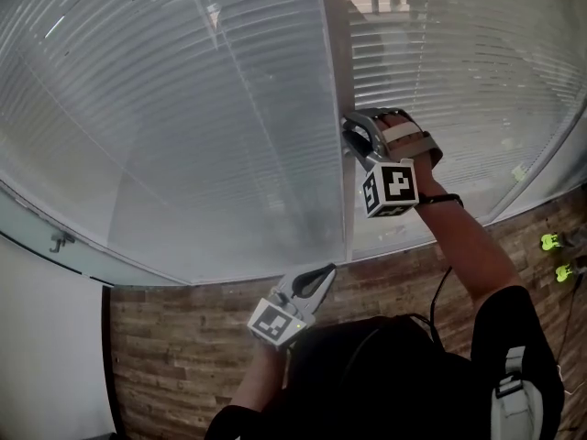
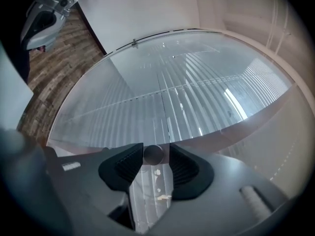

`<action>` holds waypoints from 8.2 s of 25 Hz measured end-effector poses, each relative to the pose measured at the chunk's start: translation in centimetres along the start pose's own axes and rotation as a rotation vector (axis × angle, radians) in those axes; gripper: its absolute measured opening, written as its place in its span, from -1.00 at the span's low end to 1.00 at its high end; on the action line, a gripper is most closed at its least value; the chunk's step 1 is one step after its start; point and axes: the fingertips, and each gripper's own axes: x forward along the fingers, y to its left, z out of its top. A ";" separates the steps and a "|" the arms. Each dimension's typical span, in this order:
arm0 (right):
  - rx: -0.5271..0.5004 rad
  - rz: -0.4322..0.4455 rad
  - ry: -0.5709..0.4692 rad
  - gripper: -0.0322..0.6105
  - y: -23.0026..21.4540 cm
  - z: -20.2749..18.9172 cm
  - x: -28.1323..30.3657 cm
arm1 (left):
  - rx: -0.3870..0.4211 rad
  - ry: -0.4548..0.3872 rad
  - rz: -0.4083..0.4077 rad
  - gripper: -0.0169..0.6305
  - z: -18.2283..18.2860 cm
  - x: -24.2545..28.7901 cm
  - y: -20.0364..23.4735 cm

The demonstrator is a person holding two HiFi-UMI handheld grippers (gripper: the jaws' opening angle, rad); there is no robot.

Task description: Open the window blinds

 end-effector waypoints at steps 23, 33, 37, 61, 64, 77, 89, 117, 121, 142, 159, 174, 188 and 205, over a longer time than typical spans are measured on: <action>0.249 -0.007 -0.031 -0.48 -0.6 -0.2 0.4 | 0.007 -0.009 0.017 -0.94 -1.4 -0.2 0.8; 0.881 -0.109 -0.167 -0.48 -1.6 -1.2 0.5 | -0.031 -0.003 0.023 -0.93 -2.1 -0.2 0.8; 1.034 -0.125 -0.185 -0.48 -2.0 -1.2 0.1 | -0.032 -0.001 0.024 -0.93 -2.0 -0.3 0.7; 1.568 -0.134 -0.291 -0.48 -1.6 -2.8 0.3 | -0.039 0.026 0.030 -0.94 -2.0 -0.3 -0.1; 1.570 -0.140 -0.293 -0.47 -1.6 -2.9 0.3 | -0.041 0.026 0.039 -0.93 -2.0 -0.4 0.0; 1.515 -0.149 -0.294 -0.47 -1.8 -2.7 0.3 | -0.034 0.033 0.038 -0.93 -1.7 -0.5 0.0; 1.294 -0.081 -0.256 -0.38 -1.2 -2.0 0.5 | -0.023 0.042 0.028 -0.93 -1.7 -0.6 -0.2; -0.093 0.000 0.053 -0.50 0.2 -0.7 0.2 | -0.020 0.021 0.010 -0.93 -1.3 -0.4 -0.9; -0.079 0.006 0.056 -0.50 0.2 -0.6 0.3 | -0.019 0.019 0.014 -0.93 -1.1 -0.6 -0.7; 0.517 -0.034 -0.055 -0.50 -1.2 -0.7 -0.1 | -0.027 0.019 0.019 -0.94 -1.3 -0.8 -0.9; 1.111 -0.125 -0.184 -0.51 -1.6 -1.6 -0.3 | -0.025 0.022 0.030 -0.94 -1.8 -1.0 -0.6; 1.476 -0.116 -0.276 -0.51 -2.5 -2.5 -0.3 | -0.027 0.032 0.027 -0.93 -1.1 -1.2 -0.3; 1.429 -0.110 -0.274 -0.50 -1.0 -2.7 0.1 | -0.024 0.031 0.017 -0.93 -2.5 -1.0 -0.4; 0.900 -0.031 -0.182 -0.26 -1.1 -0.9 -0.7 | -0.032 0.038 0.022 -0.94 -2.3 -1.4 0.0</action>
